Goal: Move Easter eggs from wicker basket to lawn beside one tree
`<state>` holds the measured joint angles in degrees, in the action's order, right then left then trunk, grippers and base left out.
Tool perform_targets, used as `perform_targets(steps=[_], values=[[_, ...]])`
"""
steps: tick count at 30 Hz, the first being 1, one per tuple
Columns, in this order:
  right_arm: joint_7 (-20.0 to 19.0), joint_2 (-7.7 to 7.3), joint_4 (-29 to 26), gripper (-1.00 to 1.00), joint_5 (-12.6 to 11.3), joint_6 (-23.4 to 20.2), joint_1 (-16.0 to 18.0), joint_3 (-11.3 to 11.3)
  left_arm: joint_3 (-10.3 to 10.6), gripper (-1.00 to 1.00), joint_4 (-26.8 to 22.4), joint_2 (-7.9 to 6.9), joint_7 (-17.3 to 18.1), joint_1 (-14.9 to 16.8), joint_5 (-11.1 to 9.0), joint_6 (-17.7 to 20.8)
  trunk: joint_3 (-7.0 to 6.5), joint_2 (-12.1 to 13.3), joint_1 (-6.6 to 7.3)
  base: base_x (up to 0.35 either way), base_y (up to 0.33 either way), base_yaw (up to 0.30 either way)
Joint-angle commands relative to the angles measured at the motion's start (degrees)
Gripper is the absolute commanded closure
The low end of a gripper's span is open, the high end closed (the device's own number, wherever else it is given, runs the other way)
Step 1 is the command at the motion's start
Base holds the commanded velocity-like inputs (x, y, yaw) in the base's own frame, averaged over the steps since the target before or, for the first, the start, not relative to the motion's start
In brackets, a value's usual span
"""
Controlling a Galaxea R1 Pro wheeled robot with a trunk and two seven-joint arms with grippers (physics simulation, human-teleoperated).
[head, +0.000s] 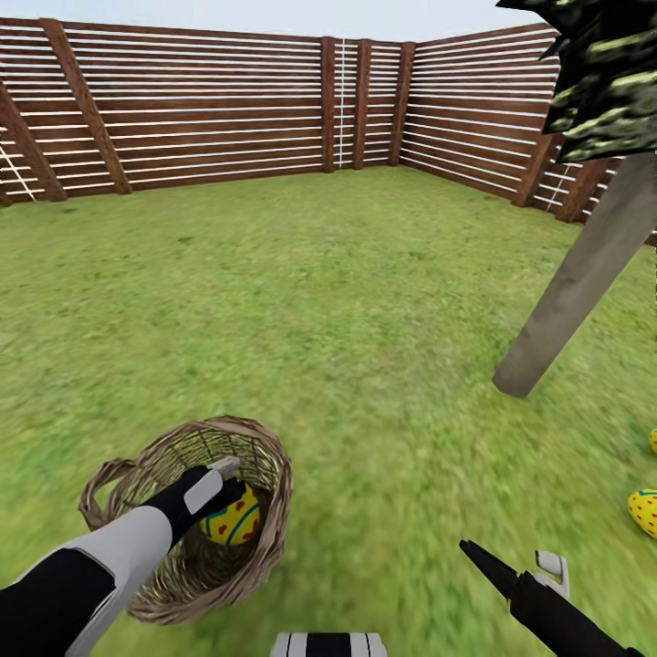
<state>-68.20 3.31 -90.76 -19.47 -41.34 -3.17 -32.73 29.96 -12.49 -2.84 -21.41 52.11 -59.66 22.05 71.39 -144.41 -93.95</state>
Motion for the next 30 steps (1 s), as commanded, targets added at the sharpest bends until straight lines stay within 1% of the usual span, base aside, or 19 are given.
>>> perform_targets(steps=[1,4,7,11,16,19,21,22,24,25,27,28,30], values=[[0.0,0.03,0.0,-1.00,-0.2,-0.4,0.0,-0.1,0.4,1.00,-0.2,-0.10,-0.6,0.0,-0.5,0.9,-0.19,0.0,0.03,0.000,0.000,0.000],[0.0,0.03,0.0,-1.00,-0.2,-0.4,0.0,-0.1,0.4,1.00,-0.3,-0.09,-2.1,0.1,-0.5,1.6,-0.86,0.0,0.11,0.000,0.000,0.000],[0.0,0.03,0.0,-1.00,-0.2,-0.4,0.0,-0.1,0.4,1.00,-0.3,-0.08,-2.8,0.1,-0.5,1.9,-1.52,0.1,0.18,0.000,0.000,0.000],[0.0,0.03,0.0,-1.00,-0.2,-0.4,0.0,-0.1,0.4,1.00,-0.3,-0.10,-4.9,0.1,-0.5,4.0,-2.41,0.1,0.29,0.000,0.000,0.000],[0.0,0.03,0.0,-1.00,-0.3,-0.4,0.0,-0.1,0.4,1.00,-0.3,-0.13,-6.0,0.4,-0.5,4.9,-3.52,0.2,0.42,0.000,0.000,0.000],[-0.1,0.03,0.0,-1.00,-0.3,-0.4,0.0,-0.1,0.4,1.00,-0.3,-0.13,-7.4,0.5,-0.5,5.6,-4.18,0.2,0.49,0.000,0.000,0.000],[-0.1,0.04,0.0,-1.00,-0.3,-0.4,0.0,-0.1,0.4,1.00,-0.3,-0.14,-7.9,0.6,-1.2,6.4,-4.62,0.3,0.55,0.000,0.000,0.000],[-0.1,0.08,0.0,-1.00,-0.3,-0.4,0.0,-0.7,0.4,1.00,-0.4,-0.14,-8.7,0.6,-1.9,7.0,-4.85,0.3,0.57,0.000,0.000,0.000],[-0.1,0.22,0.0,-1.00,-0.3,-0.4,0.0,-1.9,0.4,1.00,-0.5,-0.14,-11.3,0.6,-2.6,7.5,-5.29,0.3,0.62,0.000,0.000,0.000],[-0.1,0.21,0.0,-1.00,-0.3,-0.4,0.0,-2.2,0.4,1.00,-0.5,-0.14,-12.2,0.6,-3.0,7.6,-5.51,0.3,0.65,0.000,0.000,0.000],[-0.1,0.21,0.0,-1.00,-0.3,-0.4,0.0,-2.5,0.4,1.00,-0.6,-0.15,-13.6,0.7,-4.7,8.4,-5.95,0.3,0.70,0.000,0.000,0.000],[0.0,0.15,0.0,-1.00,-0.3,-0.5,0.0,-2.5,0.4,1.00,-0.6,-0.15,-15.0,0.7,-5.7,9.3,-6.17,0.4,0.73,0.000,0.000,0.000],[-0.1,0.18,0.0,-1.00,-0.3,-0.5,0.0,-2.5,0.4,1.00,-0.6,-0.15,-15.3,1.1,-5.9,9.9,-6.62,0.4,0.78,0.000,0.000,0.000]])
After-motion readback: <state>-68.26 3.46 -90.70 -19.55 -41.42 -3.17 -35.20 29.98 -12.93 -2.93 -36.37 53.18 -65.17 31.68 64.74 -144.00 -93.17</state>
